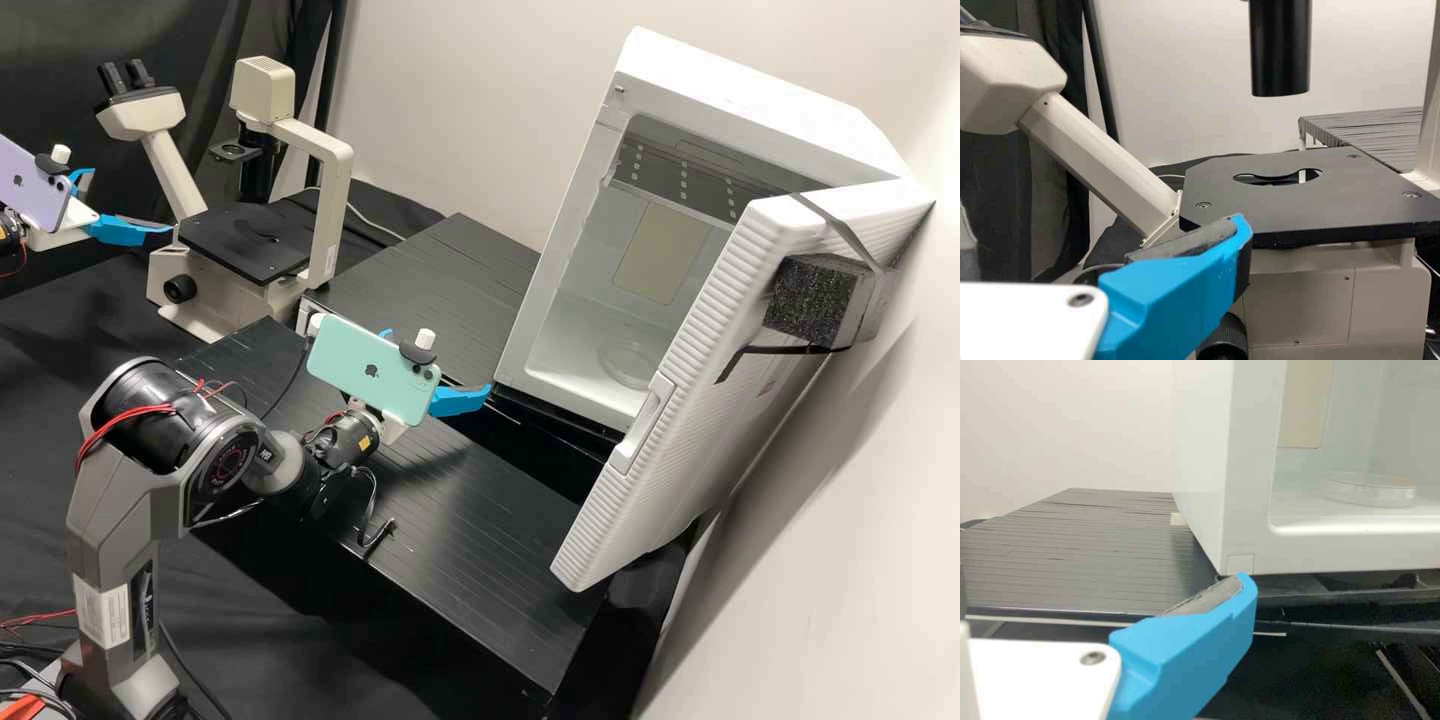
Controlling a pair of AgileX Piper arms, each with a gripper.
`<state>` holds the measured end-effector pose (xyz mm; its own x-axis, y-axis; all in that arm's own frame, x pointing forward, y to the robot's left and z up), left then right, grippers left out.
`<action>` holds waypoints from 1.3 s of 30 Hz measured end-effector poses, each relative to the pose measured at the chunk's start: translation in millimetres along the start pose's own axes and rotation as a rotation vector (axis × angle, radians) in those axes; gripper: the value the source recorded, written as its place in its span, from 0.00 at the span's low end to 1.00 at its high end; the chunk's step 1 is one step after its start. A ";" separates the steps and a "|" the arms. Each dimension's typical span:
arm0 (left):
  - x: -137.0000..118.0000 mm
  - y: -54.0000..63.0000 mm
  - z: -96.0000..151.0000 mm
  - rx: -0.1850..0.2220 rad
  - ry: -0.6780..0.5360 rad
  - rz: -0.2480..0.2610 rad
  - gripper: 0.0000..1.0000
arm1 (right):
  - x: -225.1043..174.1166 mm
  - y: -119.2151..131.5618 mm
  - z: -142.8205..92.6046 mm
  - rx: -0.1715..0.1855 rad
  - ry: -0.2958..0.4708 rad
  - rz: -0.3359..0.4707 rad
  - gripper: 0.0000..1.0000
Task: Take out the petri dish and place it under the microscope.
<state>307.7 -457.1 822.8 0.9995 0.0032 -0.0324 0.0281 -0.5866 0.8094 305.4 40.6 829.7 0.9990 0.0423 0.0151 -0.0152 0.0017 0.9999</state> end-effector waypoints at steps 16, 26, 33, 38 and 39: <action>0.0 0.0 0.0 0.000 0.000 0.000 1.00 | -24.4 11.7 19.1 -0.024 0.019 0.065 1.00; 0.0 0.0 0.0 0.000 0.000 0.000 1.00 | -26.9 66.1 51.5 -0.031 -0.015 0.265 1.00; 0.0 0.0 0.0 0.000 0.000 0.000 1.00 | 13.0 102.3 67.7 -0.034 -0.052 0.287 1.00; 0.0 0.0 0.0 0.000 0.000 0.000 1.00 | 43.2 123.0 77.1 -0.011 -0.065 0.237 1.00; 0.0 0.0 0.0 0.000 0.000 0.000 1.00 | 48.5 126.7 79.1 -0.007 -0.070 0.224 1.00</action>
<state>307.7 -457.1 822.8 0.9995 0.0032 -0.0324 0.0281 -0.5866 0.8094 355.2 -36.1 957.4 0.9711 -0.0271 0.2371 -0.2370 0.0072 0.9715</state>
